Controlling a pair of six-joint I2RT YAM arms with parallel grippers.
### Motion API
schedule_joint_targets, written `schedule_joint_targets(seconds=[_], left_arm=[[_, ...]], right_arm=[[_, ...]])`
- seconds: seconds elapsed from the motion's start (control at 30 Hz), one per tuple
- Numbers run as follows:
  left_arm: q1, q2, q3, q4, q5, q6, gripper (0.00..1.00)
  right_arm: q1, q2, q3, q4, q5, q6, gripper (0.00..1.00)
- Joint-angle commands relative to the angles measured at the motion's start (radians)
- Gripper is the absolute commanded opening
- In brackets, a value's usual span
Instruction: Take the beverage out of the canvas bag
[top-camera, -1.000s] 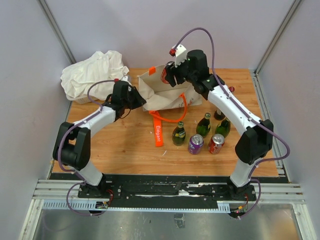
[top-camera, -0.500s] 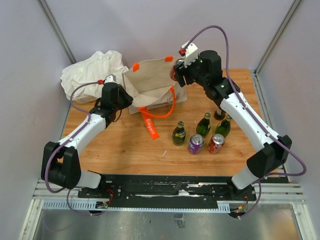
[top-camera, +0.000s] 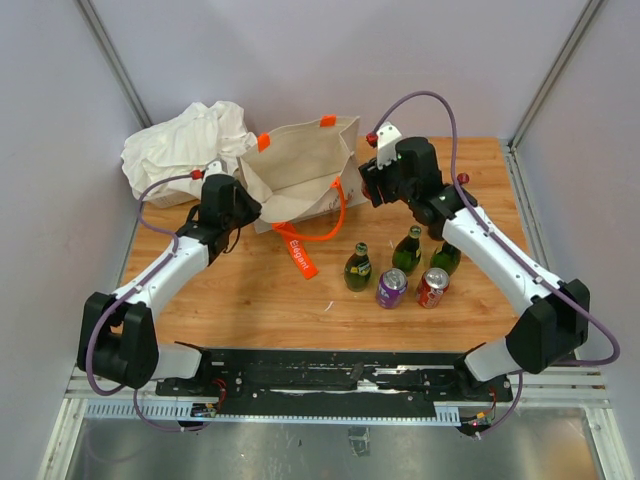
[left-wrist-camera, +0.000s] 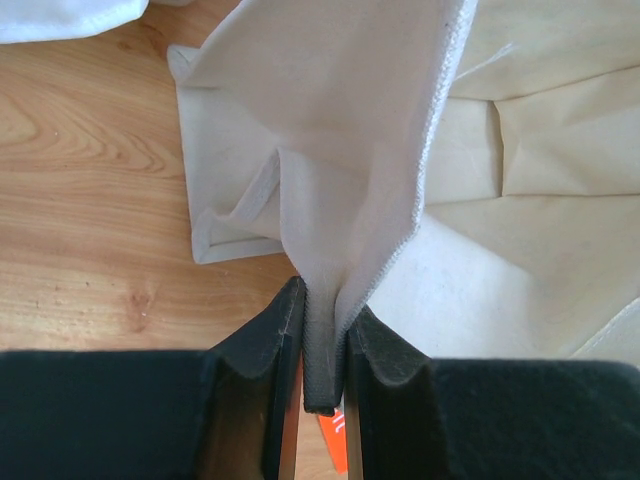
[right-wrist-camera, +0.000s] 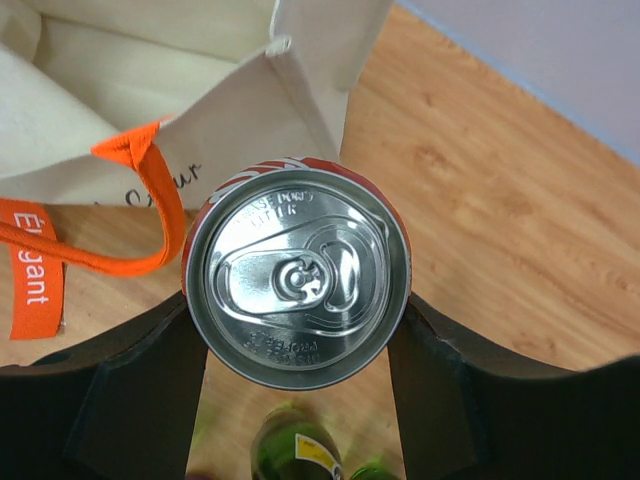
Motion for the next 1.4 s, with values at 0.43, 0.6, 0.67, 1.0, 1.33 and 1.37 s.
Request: schedule_joint_targets(seconds=[0.43,0.6,0.67,1.0,1.33,1.37], left_arm=[[0.009,-0.035,0.006,0.026,0.032,0.011,0.67],[0.009,-0.053,0.012,0.023,0.031,0.02,0.92],[0.009,-0.06,0.015,0.021,0.031,0.023,0.99],[0.009,-0.092,0.023,0.006,0.025,0.04,1.0],[0.009,-0.099,0.023,-0.001,0.034,0.053,1.0],[0.009,-0.1,0.024,-0.003,0.035,0.054,1.0]], right_arm=[[-0.011,0.12,-0.17,0.179,-0.046,0.163,0.01],[-0.011,0.166,-0.192,0.206,-0.044,0.179,0.01],[-0.01,0.183,-0.187,0.204,-0.041,0.181,0.01],[-0.014,0.243,-0.201,0.194,-0.026,0.218,0.02],[-0.014,0.264,-0.227,0.205,0.005,0.234,0.36],[-0.014,0.26,-0.229,0.205,0.008,0.234,0.47]])
